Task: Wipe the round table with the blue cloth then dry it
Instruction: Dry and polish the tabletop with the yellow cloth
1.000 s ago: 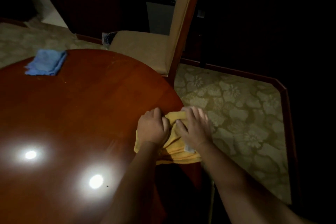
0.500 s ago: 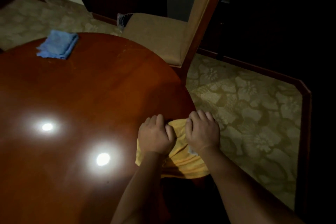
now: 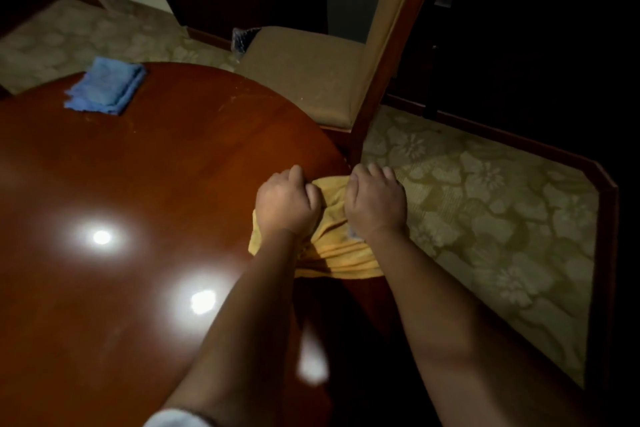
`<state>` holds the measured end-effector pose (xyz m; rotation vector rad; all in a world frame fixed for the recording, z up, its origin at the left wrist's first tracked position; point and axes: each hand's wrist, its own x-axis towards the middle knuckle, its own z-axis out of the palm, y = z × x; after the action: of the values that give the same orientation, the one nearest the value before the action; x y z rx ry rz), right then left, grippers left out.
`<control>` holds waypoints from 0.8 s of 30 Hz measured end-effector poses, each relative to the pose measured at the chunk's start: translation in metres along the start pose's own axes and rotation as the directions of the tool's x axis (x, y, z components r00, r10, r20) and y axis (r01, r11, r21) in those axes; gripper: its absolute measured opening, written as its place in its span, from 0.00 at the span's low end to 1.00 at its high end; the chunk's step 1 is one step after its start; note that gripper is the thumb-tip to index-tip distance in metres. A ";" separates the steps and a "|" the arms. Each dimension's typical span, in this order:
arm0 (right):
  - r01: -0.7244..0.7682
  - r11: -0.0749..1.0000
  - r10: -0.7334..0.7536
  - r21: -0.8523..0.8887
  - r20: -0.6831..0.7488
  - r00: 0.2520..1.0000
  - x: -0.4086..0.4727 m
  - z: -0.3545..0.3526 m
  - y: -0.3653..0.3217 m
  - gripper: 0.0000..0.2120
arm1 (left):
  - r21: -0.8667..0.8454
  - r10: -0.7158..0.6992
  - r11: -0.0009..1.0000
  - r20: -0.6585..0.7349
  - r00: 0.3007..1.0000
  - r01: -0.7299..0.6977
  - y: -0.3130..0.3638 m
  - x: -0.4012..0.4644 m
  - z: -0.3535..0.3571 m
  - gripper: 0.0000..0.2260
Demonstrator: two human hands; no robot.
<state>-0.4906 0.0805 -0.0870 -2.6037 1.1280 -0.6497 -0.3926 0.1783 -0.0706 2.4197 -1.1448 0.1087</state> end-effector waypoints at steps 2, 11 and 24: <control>0.036 0.999 -0.036 -0.010 0.002 0.999 -0.024 -0.010 -0.002 0.18 | 0.008 -0.013 1.000 0.012 1.000 0.013 0.003 -0.028 -0.007 0.14; -0.006 0.996 0.013 -0.089 0.073 0.997 -0.103 -0.041 -0.015 0.13 | 0.089 -0.087 0.993 0.078 0.993 0.080 0.015 -0.115 -0.027 0.12; 0.114 0.992 -0.111 -0.059 0.057 0.992 -0.020 -0.010 -0.010 0.16 | 0.106 -0.178 0.978 -0.047 0.983 0.182 0.008 -0.049 -0.007 0.14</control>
<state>-0.5012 0.1018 -0.0811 -2.7362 1.0066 -0.5721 -0.4291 0.2119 -0.0739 2.5942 -0.9201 0.1630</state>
